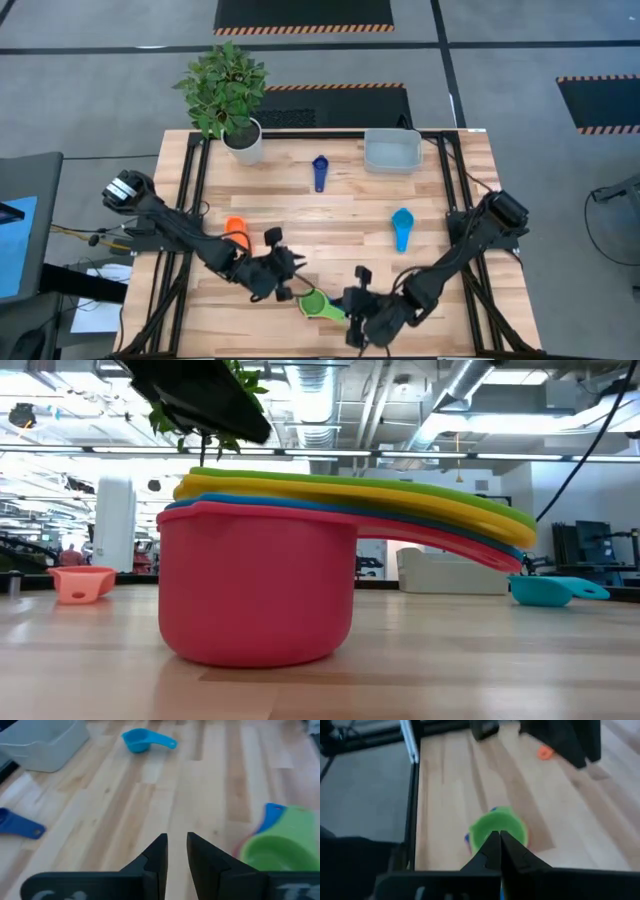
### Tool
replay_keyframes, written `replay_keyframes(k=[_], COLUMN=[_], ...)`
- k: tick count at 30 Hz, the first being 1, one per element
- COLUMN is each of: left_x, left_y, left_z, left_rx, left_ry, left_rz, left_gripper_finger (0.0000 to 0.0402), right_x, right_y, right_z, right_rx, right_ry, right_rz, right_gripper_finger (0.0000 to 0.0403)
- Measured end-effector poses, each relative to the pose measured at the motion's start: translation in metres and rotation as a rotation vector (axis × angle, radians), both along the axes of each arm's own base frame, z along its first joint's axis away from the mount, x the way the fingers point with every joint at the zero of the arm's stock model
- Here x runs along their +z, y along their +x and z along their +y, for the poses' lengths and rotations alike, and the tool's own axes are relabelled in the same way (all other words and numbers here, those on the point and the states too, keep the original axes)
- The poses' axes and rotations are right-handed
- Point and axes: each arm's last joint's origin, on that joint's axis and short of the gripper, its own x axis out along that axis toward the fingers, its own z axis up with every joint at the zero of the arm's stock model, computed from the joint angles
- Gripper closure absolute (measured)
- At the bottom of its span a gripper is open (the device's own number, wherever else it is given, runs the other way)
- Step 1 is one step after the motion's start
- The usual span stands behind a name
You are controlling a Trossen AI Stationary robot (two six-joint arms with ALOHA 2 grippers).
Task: Nest measuring cups in basket
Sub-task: Move the stacked measuring cups towards the center of the table
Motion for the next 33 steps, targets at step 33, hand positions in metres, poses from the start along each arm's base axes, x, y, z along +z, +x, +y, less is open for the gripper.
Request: replay_keyframes(k=[33], left_x=[-0.028], left_y=[-0.022], left_z=[-0.056], left_rx=[0.072], left_ry=[-0.215], left_rz=[-0.069], left_gripper_finger=[0.0341], right_x=[-0.047], right_y=[-0.003], right_z=[0.064], right_rx=[-0.040], right_ry=[0.030], right_rz=[0.039], right_gripper_finger=[0.0393])
